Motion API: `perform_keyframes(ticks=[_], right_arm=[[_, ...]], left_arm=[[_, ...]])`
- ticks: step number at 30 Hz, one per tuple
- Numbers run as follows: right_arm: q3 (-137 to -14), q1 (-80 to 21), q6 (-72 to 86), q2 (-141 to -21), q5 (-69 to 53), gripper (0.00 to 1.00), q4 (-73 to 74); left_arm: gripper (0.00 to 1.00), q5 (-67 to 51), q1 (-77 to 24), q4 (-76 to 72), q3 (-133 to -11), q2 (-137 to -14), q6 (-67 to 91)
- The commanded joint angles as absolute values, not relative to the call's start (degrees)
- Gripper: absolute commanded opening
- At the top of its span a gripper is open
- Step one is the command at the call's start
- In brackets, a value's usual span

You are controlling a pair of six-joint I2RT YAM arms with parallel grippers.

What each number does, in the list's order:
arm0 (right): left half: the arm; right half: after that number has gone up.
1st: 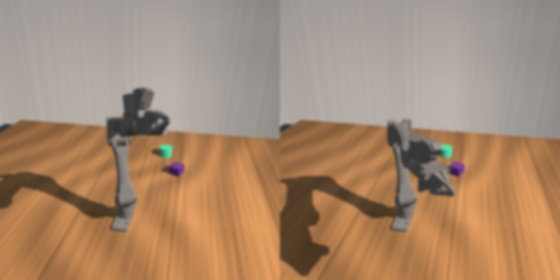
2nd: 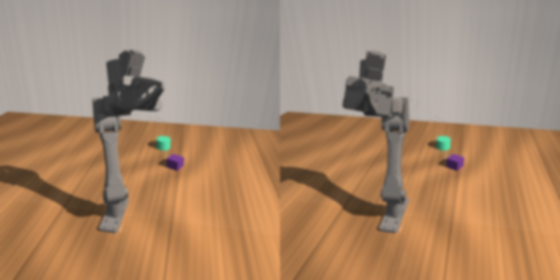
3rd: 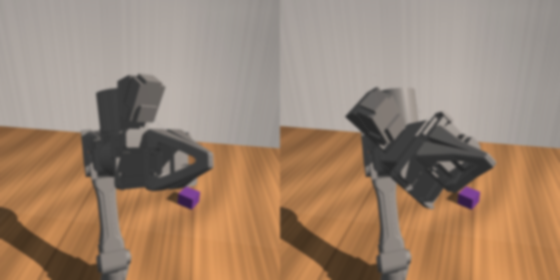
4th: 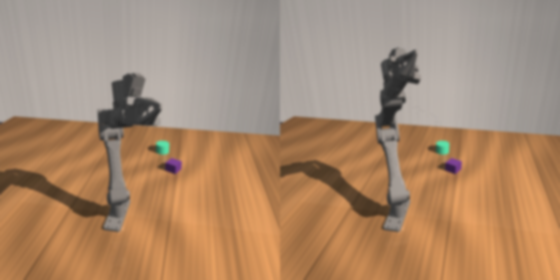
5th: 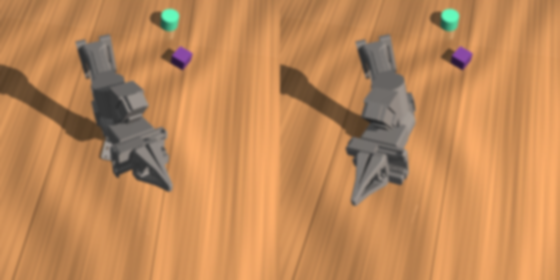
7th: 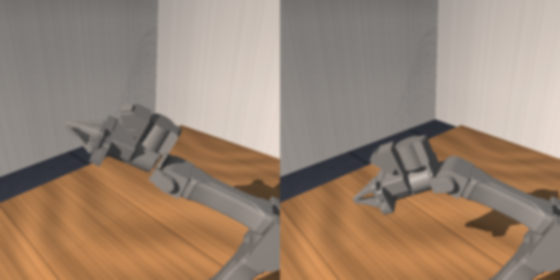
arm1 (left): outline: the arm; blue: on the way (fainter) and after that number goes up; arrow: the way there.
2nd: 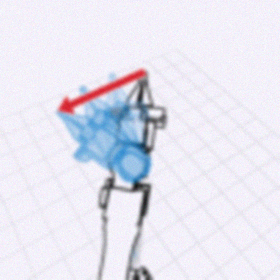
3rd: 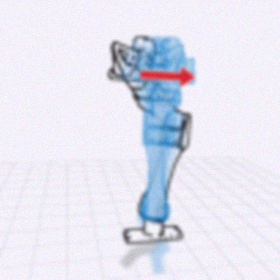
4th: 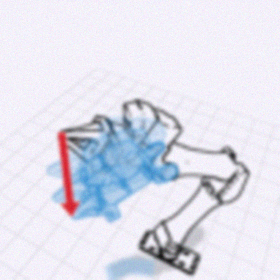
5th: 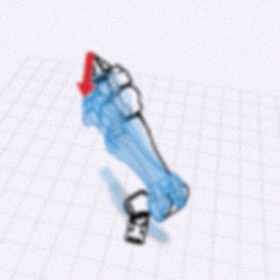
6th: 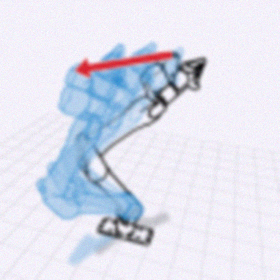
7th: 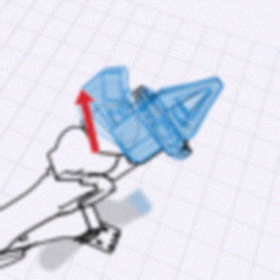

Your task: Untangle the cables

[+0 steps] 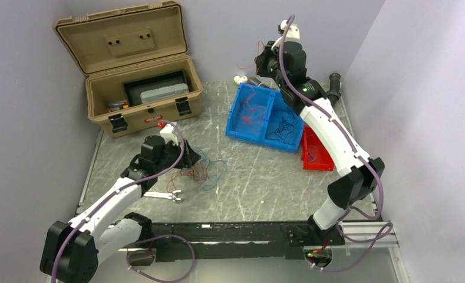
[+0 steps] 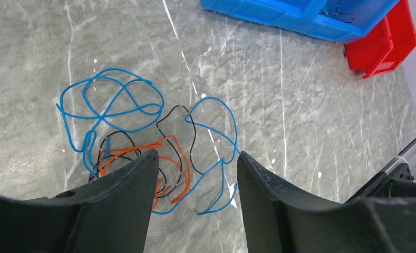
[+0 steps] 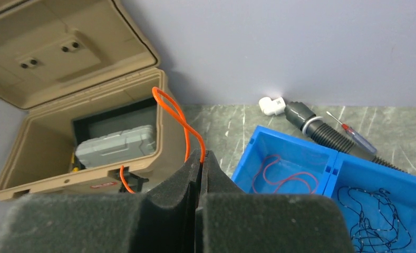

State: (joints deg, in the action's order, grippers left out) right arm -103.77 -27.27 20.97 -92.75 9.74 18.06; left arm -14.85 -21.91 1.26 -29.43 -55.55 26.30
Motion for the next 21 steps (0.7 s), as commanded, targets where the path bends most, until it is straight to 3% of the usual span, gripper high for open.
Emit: perform_keyframes(ticks=[1,10,21], right_arm=[[-103.4,-25.9,21.1,-95.1,9.1,0.0,13.6],[-98.4,-25.1,20.6,-103.9,10.0,0.0,12.8],[-113.3,-26.5,20.0,-128.9,19.8,0.0,29.9]], left_arm=[[0.61,-14.1,-22.1,1.9,-31.1,-53.9,24.7],[0.65,-13.4,-22.2,2.8,-32.0,-54.3,24.4],[0.66,-12.0,-22.2,4.6,-32.7,-54.1,23.6]])
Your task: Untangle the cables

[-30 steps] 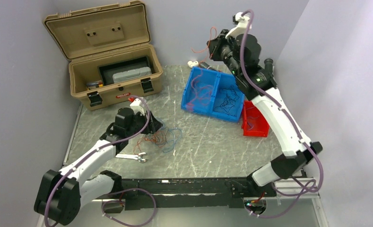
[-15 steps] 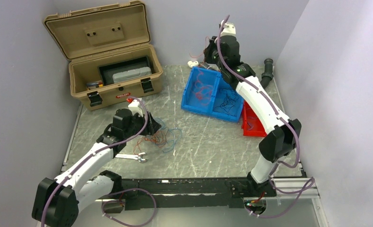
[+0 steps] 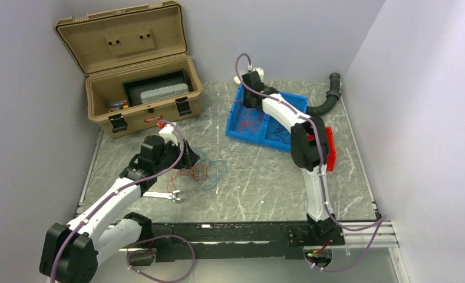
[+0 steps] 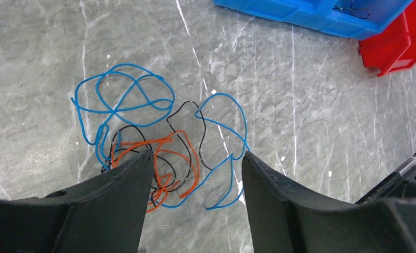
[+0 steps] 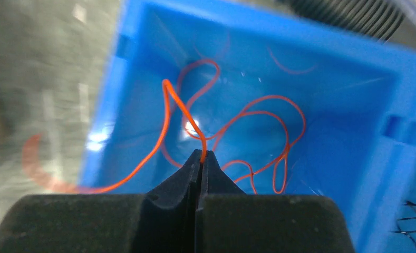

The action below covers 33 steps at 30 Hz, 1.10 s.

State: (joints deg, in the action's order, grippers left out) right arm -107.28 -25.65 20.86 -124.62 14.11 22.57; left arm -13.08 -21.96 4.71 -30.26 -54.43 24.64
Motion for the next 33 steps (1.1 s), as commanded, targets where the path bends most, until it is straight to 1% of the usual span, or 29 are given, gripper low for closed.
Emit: perform_keyframes(ticks=[1,3,5,7,8,9,11,12,17,21,25,27,30,31,33], right_arm=[[-114.1,-26.5,20.1,-130.1,20.2,0.0,30.5],[-114.7,-26.5,20.1,-131.8,19.5,0.0,30.9],[-115.9,-26.5,19.7,-132.3,19.2,0.05,31.9],[-115.3,-26.5,19.4,-130.7,19.5,0.07,31.4],[-114.2,-26.5,19.1,-129.3,19.5,0.11,30.8],[-113.6,-26.5,18.8,-127.9,19.5,0.19,30.4],[-112.7,-26.6,18.0,-124.9,19.9,0.37,30.4],[-112.3,-26.7,17.7,-122.7,19.9,0.42,30.4],[-109.3,-27.7,16.1,-115.0,21.7,0.58,30.8],[-105.4,-28.0,15.7,-109.8,18.6,0.63,30.2],[-100.9,-28.1,15.9,-105.7,13.6,0.69,28.8],[-98.4,-28.4,15.0,-103.8,7.7,0.7,27.5],[-91.0,-29.9,12.6,-99.0,-4.4,0.72,21.2],[-89.3,-30.4,12.4,-97.5,-6.6,0.73,19.6],[-85.3,-31.3,12.3,-95.0,-10.8,0.73,16.8]], left_arm=[[0.66,-12.4,-22.2,4.4,-32.7,-54.4,23.7],[0.68,-13.2,-22.2,3.6,-32.2,-54.6,23.9],[0.7,-13.0,-22.2,3.3,-31.9,-54.3,24.0],[0.72,-12.4,-22.2,3.6,-31.9,-54.0,23.7],[0.72,-12.0,-22.2,3.8,-32.0,-53.8,23.6],[0.72,-11.8,-22.1,4.0,-32.0,-53.8,23.5],[0.73,-11.4,-22.2,4.3,-32.2,-54.0,23.4],[0.74,-11.4,-22.2,4.3,-32.3,-54.2,23.4],[0.81,-9.5,-22.2,4.4,-31.9,-55.4,24.0],[0.85,-7.7,-22.2,5.2,-31.8,-56.1,24.0],[0.87,-7.1,-22.2,6.0,-32.5,-57.8,23.9],[0.87,-7.2,-22.2,6.0,-32.6,-58.8,24.0],[0.87,-7.5,-22.2,5.6,-32.6,-60.5,23.7],[0.87,-7.4,-22.2,5.7,-32.8,-61.4,23.6],[0.84,-7.1,-22.2,6.1,-33.3,-63.3,23.2]])
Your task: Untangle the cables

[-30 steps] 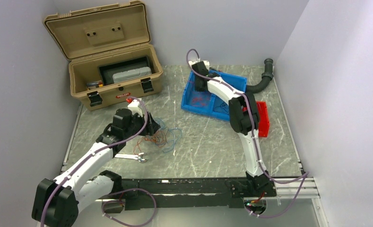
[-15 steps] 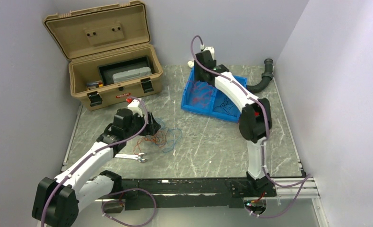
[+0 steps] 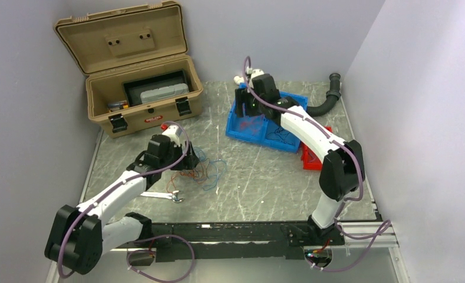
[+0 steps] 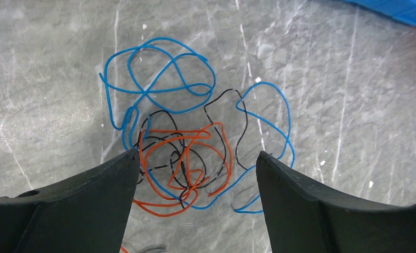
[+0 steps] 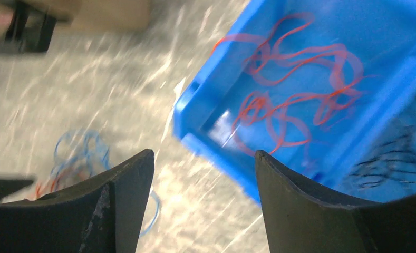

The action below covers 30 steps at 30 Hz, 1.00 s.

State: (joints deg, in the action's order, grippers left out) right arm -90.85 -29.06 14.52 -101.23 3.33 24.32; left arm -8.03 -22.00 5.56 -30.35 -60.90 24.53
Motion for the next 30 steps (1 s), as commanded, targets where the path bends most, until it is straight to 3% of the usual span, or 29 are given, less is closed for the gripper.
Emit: perform_keyframes(ticks=[1,9,18,22,30], right_arm=[[-83.2,-31.6,12.6,-94.0,-12.6,0.72,15.3],[-68.2,-36.5,15.7,-89.9,-20.3,0.68,6.4],[-56.6,-42.7,25.1,-93.0,-21.9,0.68,-4.7],[-55.9,-45.3,26.8,-95.0,-20.8,0.66,-5.8],[-55.2,-47.1,29.8,-99.4,-16.5,0.58,-6.4]], left_arm=[[0.82,-7.2,-22.2,6.0,-33.4,-64.2,23.1],[0.57,-9.1,-22.2,3.2,-33.0,-69.1,23.5],[0.57,-7.6,-22.2,3.3,-32.4,-68.0,23.0],[0.62,-7.3,-22.2,3.3,-31.7,-65.6,22.8],[0.89,-3.8,-22.3,5.7,-29.7,-59.0,24.5]])
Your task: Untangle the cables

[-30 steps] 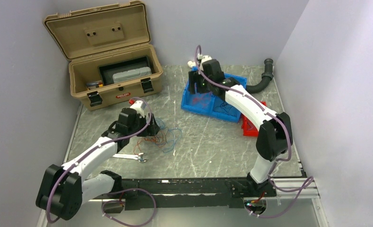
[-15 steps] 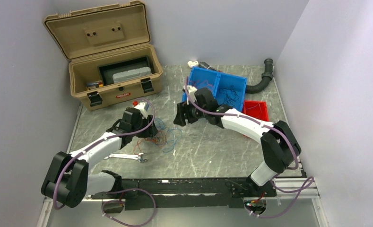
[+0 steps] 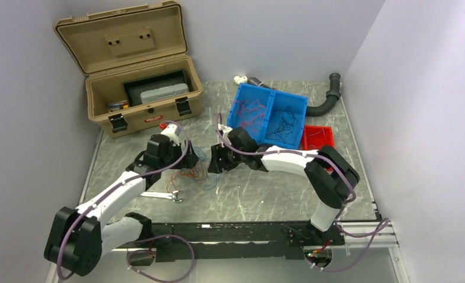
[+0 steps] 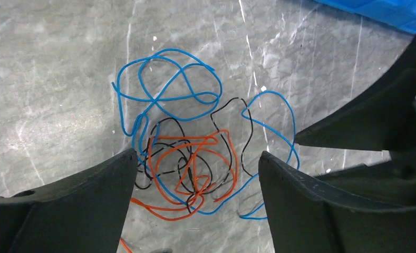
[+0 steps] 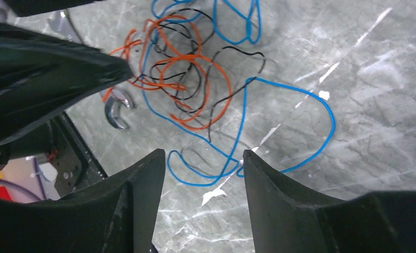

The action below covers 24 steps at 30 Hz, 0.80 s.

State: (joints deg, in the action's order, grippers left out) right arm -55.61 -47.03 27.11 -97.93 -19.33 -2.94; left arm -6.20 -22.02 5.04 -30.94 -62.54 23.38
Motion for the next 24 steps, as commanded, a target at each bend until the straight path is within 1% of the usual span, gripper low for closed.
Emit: perform_keyframes(ticks=[1,4,6,9,14,22,24], right_arm=[[-54.7,-47.1,30.2,-99.6,-16.5,0.58,-7.0],[-54.0,-47.3,30.7,-100.4,-16.2,0.56,-7.9],[-54.1,-47.7,30.7,-101.3,-16.5,0.53,-8.1],[-54.3,-48.2,30.4,-101.5,-17.7,0.52,-8.9],[-55.0,-49.3,28.6,-101.6,-17.3,0.47,-7.5],[-53.9,-50.4,25.8,-103.2,-14.9,0.47,-7.2],[-53.8,-50.6,25.6,-103.5,-15.1,0.44,-7.6]], left_arm=[[0.9,-3.4,-22.3,6.6,-29.5,-57.9,24.8],[0.92,-2.4,-22.3,9.6,-29.1,-55.1,25.7],[0.91,-2.5,-22.3,11.4,-28.9,-54.2,27.1],[0.88,-3.4,-22.3,12.8,-28.3,-54.7,29.5],[0.86,-6.5,-22.1,11.6,-26.5,-56.2,32.4],[0.83,-8.7,-20.2,10.8,-25.7,-56.9,34.2],[0.83,-9.8,-19.6,10.4,-25.7,-57.4,34.4]])
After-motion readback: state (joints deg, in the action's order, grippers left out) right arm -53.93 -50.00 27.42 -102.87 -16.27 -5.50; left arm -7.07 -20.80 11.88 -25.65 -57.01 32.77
